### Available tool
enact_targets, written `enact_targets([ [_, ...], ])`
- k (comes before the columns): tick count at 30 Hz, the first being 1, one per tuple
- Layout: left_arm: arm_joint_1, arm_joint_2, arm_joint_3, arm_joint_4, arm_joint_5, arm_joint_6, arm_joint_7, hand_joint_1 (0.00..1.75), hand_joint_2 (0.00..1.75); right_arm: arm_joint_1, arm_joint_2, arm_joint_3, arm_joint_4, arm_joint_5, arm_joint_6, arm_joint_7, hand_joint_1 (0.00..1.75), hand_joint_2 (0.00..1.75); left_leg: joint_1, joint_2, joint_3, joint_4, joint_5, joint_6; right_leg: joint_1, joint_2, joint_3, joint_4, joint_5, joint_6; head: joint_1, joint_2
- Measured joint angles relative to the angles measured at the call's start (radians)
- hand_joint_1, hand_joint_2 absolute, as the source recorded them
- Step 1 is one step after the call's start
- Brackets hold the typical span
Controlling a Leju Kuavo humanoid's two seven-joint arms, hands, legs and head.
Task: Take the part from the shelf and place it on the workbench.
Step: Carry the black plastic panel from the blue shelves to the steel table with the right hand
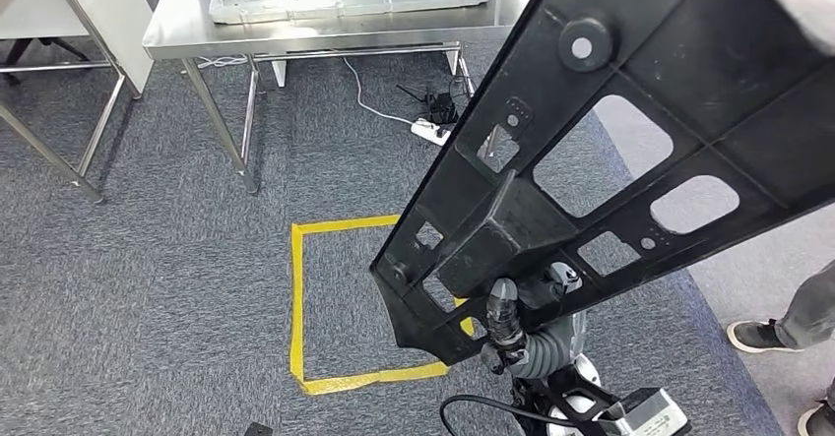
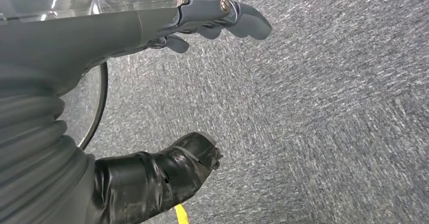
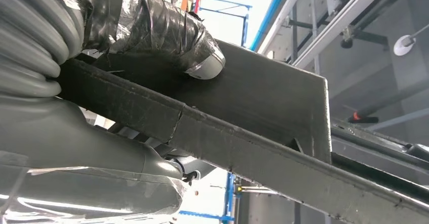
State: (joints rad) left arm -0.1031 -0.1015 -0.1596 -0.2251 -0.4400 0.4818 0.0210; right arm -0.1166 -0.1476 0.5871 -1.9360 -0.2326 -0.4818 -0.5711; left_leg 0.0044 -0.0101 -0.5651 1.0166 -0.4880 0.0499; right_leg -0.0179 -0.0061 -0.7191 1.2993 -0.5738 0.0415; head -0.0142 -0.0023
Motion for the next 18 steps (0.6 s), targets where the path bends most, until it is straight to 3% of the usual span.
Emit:
enact_targets([
  [2,0.001,0.000,0.000,0.000,0.000,0.000,0.000,0.00,1.75,0.001,0.000,-0.001,0.000,0.000,0.000,0.000,1.75,1.75,-0.002,-0.004,0.013,0.000,-0.009,-0.002,0.002,0.001,0.020,-0.075,0.065,-0.008,0.000,0.000],
  [4,0.001,0.000,0.000,0.000,0.001,0.000,0.000,0.00,1.75,0.001,0.000,-0.001,0.000,0.000,0.000,0.000,1.75,1.75,-0.002,-0.005,0.019,0.000,-0.013,-0.003,0.003,0.001,0.040,-0.127,0.101,-0.013,0.000,0.000],
  [9,0.000,0.000,0.000,0.000,0.001,0.000,0.000,0.00,1.75,0.001,0.000,-0.001,0.000,0.000,0.000,0.000,1.75,1.75,-0.002,-0.005,0.021,0.000,-0.014,-0.004,0.003,0.001,0.044,-0.138,0.108,-0.014,0.000,0.000],
  [12,0.000,0.000,-0.004,0.000,0.001,0.000,0.000,0.00,1.75,0.001,0.000,-0.003,0.000,-0.001,0.000,0.000,1.75,1.75,-0.005,-0.008,0.033,0.003,-0.026,-0.016,0.012,0.003,0.080,-0.233,0.122,-0.029,0.000,0.000],
  [14,-0.003,0.000,-0.009,0.000,0.002,0.000,0.001,0.00,1.75,0.001,0.000,-0.005,0.000,-0.001,0.003,-0.001,1.75,1.75,-0.003,-0.004,-0.014,0.105,-0.076,-0.038,0.011,0.002,0.115,-0.269,0.116,-0.048,-0.002,0.000],
  [16,-0.001,0.000,-0.015,0.000,0.005,0.000,0.002,0.00,1.75,0.002,0.000,-0.005,0.000,-0.001,0.007,-0.002,1.75,1.75,0.000,0.002,-0.100,0.248,-0.132,-0.053,0.008,0.000,0.141,-0.273,0.106,-0.061,-0.004,0.000],
  [17,0.001,0.000,-0.017,0.000,0.006,0.000,0.002,0.00,1.75,0.002,0.000,-0.005,0.001,-0.001,0.007,-0.002,1.75,1.75,0.000,0.002,-0.125,0.269,-0.128,-0.054,0.008,0.002,0.148,-0.272,0.100,-0.061,-0.004,0.000],
  [18,0.003,0.000,-0.019,0.000,0.007,0.000,0.002,0.00,1.75,0.003,0.000,-0.005,0.001,-0.001,0.008,-0.002,1.75,1.75,0.000,0.003,-0.133,0.256,-0.103,-0.054,0.008,0.003,0.156,-0.271,0.092,-0.060,-0.004,0.000],
])
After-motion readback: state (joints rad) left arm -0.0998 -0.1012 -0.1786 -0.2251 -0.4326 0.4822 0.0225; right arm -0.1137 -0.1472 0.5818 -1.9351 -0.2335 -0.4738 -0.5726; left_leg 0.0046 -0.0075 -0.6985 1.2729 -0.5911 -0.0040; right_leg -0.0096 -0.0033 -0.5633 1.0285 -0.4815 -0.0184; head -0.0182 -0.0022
